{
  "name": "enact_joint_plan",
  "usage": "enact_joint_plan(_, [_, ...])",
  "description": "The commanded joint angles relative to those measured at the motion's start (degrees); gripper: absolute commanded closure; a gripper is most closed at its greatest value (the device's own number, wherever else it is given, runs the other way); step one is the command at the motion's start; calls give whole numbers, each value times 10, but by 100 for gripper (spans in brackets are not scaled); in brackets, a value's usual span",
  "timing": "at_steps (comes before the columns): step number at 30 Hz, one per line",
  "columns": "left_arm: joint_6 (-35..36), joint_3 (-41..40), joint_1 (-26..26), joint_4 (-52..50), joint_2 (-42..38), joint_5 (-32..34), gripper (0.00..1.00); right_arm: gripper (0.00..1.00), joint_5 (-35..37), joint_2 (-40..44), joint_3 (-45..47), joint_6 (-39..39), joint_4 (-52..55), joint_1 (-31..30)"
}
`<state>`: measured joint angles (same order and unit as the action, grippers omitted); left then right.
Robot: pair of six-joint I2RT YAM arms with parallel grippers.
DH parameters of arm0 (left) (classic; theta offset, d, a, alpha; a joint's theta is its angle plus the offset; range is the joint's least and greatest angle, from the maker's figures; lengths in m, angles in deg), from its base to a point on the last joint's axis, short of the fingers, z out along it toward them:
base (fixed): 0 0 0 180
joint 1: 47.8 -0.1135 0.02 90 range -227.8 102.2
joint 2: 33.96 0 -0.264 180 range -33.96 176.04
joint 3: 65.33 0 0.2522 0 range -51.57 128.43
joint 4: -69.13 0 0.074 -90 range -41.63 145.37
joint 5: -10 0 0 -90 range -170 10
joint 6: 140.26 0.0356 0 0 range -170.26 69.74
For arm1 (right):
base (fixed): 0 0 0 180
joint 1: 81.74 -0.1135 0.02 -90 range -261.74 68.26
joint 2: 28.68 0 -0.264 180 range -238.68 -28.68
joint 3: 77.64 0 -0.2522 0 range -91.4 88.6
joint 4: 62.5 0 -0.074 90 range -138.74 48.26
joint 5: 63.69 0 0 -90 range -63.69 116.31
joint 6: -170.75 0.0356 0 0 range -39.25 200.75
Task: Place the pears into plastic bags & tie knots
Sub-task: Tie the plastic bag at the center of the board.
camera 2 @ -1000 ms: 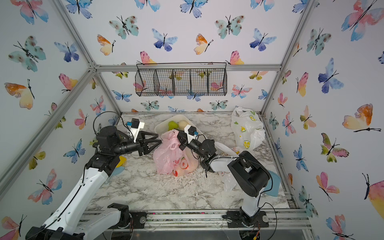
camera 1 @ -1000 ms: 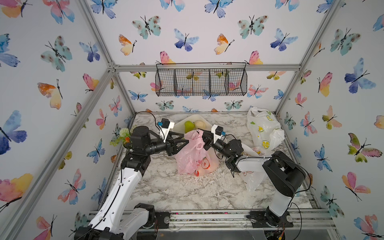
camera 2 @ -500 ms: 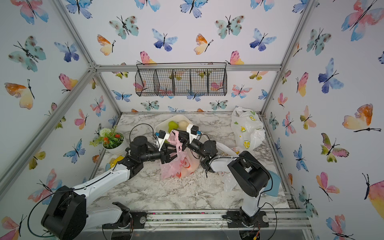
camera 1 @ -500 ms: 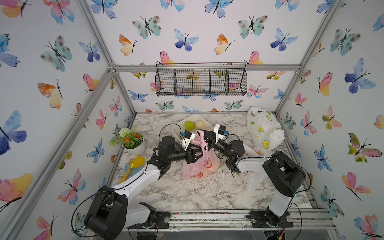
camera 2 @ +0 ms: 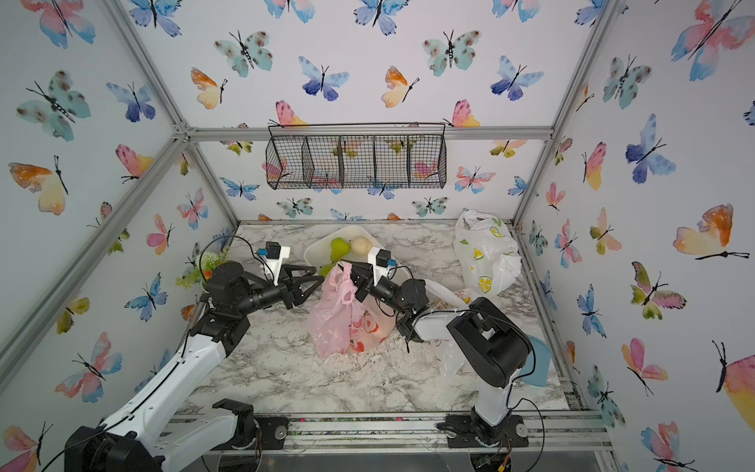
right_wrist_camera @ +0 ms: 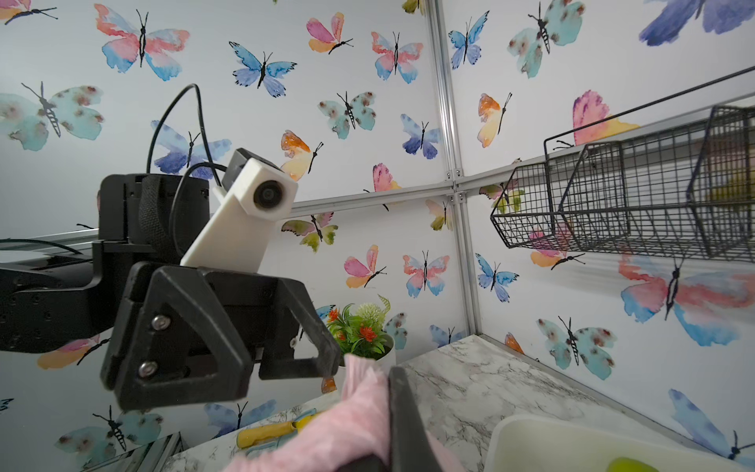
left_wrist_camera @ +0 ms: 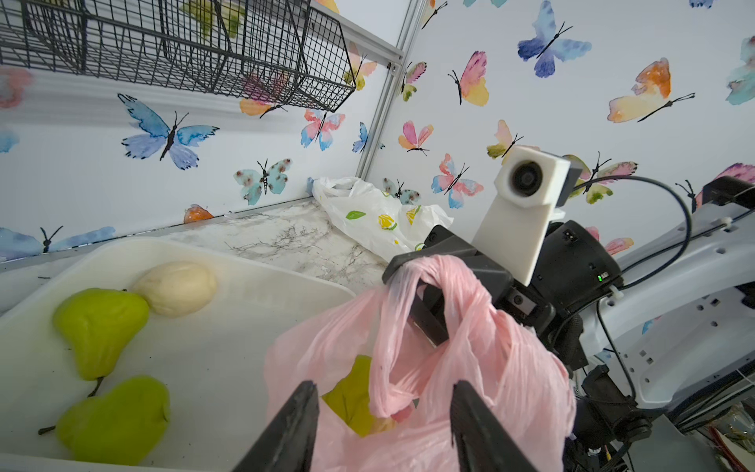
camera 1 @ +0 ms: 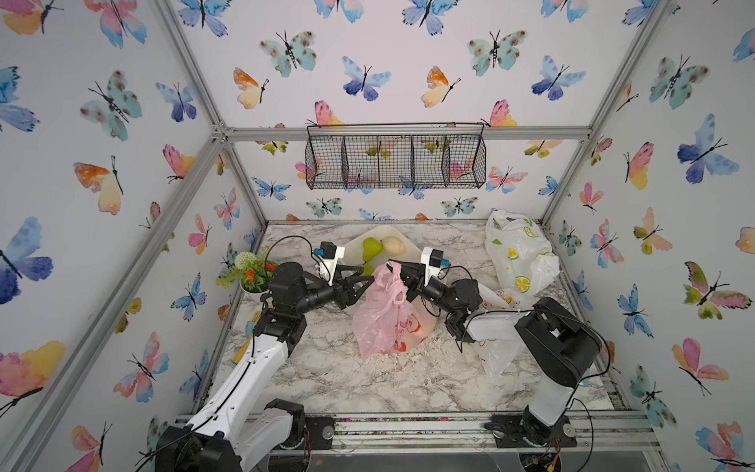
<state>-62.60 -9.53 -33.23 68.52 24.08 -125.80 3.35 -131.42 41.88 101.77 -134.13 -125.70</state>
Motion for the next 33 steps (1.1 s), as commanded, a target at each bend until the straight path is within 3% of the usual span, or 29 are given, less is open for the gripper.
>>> enact_joint_plan(1, [31,32,-2,-48,30,-13,48,94,-7,13,0,15,-19,-3])
enact_joint_plan(6, [47,77,6,-77,92,-71,59,94,-4,19,1,17,-10,-3])
enact_joint_plan(18, [41,73,45,-44,126,-67,59,94,-13,17,-7,18,3,-4])
enact_joint_plan(21, [23,73,48,-22,140,-63,65,94,-14,17,-7,20,3,-3])
enact_joint_plan(26, [0,72,48,12,148,-65,86,94,-8,23,-6,21,14,-3])
enact_joint_plan(28, [-13,72,47,28,147,-74,97,84,5,33,-4,26,36,-3])
enact_joint_plan(30, [-12,76,41,19,141,-61,100,68,35,61,15,33,77,-1])
enact_joint_plan(33, [-13,77,20,-3,135,-34,100,60,106,144,47,19,269,5])
